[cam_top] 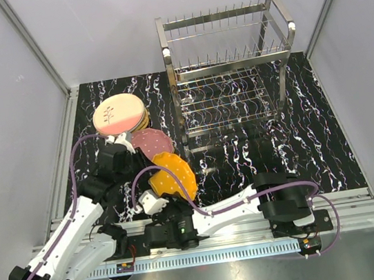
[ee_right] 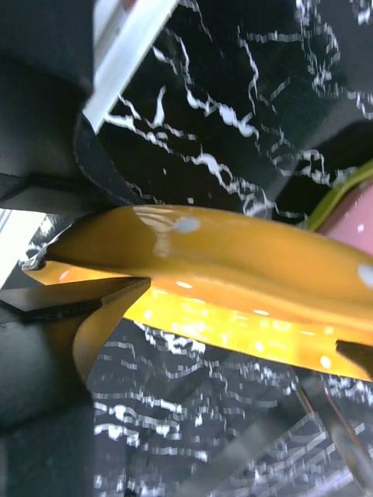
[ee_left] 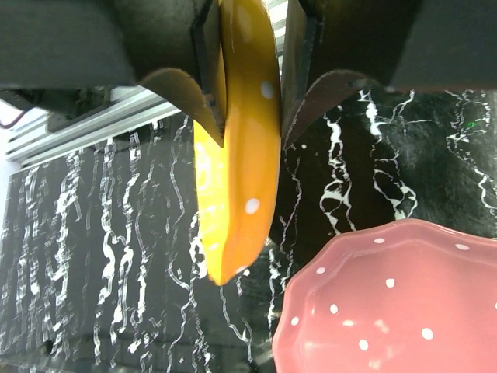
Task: Load the plates into the dish rack
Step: Pass the plate from the left arm to the right
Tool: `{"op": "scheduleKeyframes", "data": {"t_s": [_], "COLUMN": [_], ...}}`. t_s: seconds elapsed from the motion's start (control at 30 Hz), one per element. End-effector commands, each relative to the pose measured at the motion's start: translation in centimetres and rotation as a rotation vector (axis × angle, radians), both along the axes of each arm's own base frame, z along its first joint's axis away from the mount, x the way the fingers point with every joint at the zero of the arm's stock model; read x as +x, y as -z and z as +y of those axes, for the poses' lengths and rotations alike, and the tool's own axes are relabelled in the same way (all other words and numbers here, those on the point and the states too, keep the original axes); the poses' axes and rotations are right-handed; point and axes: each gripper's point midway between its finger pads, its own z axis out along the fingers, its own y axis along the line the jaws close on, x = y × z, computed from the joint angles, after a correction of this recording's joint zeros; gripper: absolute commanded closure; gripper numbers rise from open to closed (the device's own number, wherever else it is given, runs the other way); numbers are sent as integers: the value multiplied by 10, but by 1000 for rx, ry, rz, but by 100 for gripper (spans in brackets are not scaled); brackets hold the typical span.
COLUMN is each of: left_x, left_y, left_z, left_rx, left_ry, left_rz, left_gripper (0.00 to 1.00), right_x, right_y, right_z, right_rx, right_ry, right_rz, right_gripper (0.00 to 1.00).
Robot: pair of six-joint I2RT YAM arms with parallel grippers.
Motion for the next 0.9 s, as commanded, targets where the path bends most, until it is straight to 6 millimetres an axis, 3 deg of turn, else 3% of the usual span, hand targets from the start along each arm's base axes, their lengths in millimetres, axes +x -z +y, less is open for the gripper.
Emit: {"op": "scheduleKeyframes", "data": {"t_s": [0.0,0.1,0.3,0.4,0.63,0.73,0.77,0.87], "left_x": [14,14,5,5,3,4,5,8], "left_y": [-39,-34,-28,-26,-31,-32,-34,-39], "left_z": [-18,-17,-29,-29,-35,-36,-36,-36], "left_rx": [-50,-42,-94,-87,-110,-109,-106,-85], "left_ry": [101,107,173,180,215,221,223,237], "left_rz": [-153,-151,-140,-140,-143,-141,-143,-153], "left_gripper": [68,60,55,41,31,15,1,1], "right_x": [-7,-11,-17,-19,-25,-26,-27,-27], "right_y": [-46,-46,-45,-38,-34,-38,-38,-39], "right_z": [20,19,22,24,26,23,21,18], "right_rx": [246,286,345,343,386,429,440,455], "right_ry": [-15,-36,-70,-78,-97,-99,-102,-101], "right_rz": [30,63,109,126,173,187,196,204], "right_gripper": [90,92,97,100,100,100,100,100]}}
